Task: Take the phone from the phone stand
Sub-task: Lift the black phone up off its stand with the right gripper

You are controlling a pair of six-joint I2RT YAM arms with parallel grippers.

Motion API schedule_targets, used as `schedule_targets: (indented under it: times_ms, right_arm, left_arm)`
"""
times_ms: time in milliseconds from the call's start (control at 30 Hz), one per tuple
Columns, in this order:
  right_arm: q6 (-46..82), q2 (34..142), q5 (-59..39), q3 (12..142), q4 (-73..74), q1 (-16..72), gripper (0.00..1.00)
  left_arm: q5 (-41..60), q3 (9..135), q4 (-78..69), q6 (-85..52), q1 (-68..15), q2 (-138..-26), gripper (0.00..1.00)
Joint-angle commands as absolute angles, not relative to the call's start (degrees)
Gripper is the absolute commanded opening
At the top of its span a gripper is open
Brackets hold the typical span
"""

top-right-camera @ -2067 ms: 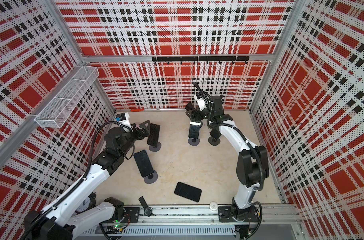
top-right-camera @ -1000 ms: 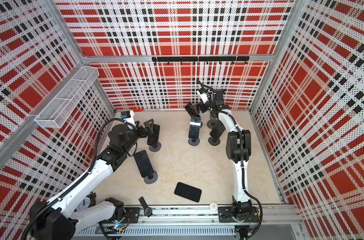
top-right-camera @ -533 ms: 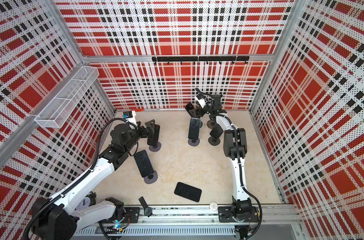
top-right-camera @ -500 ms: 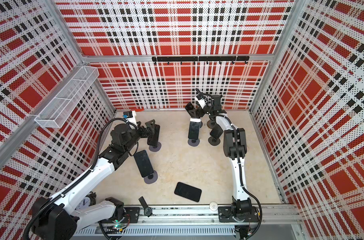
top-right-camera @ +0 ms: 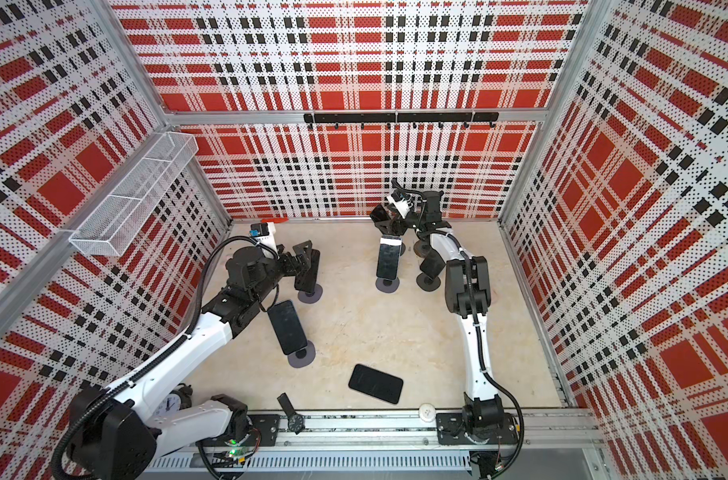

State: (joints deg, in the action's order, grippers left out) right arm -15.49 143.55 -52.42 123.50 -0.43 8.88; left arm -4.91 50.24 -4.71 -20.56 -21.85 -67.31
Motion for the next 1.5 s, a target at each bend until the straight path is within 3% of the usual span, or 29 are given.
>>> schedule_targets:
  times_ms: [0, 667, 1467]
  right_arm:
    - [-17.1, 145.3, -54.7, 125.8, 0.1, 9.2, 1.00]
    - [-19.6, 149.0, -51.6, 130.8, -2.7, 10.9, 0.98]
    - [-19.9, 146.2, -51.9, 128.1, 0.5, 10.8, 0.73]
  left_arm:
    - [-4.2, 52.2, -5.9, -20.6, -22.0, -67.7, 0.98]
    - [-5.3, 52.0, -5.1, -20.8, -22.0, -67.8, 0.98]
    - [-6.3, 52.4, -3.8, -20.5, -21.8, -67.7, 0.98]
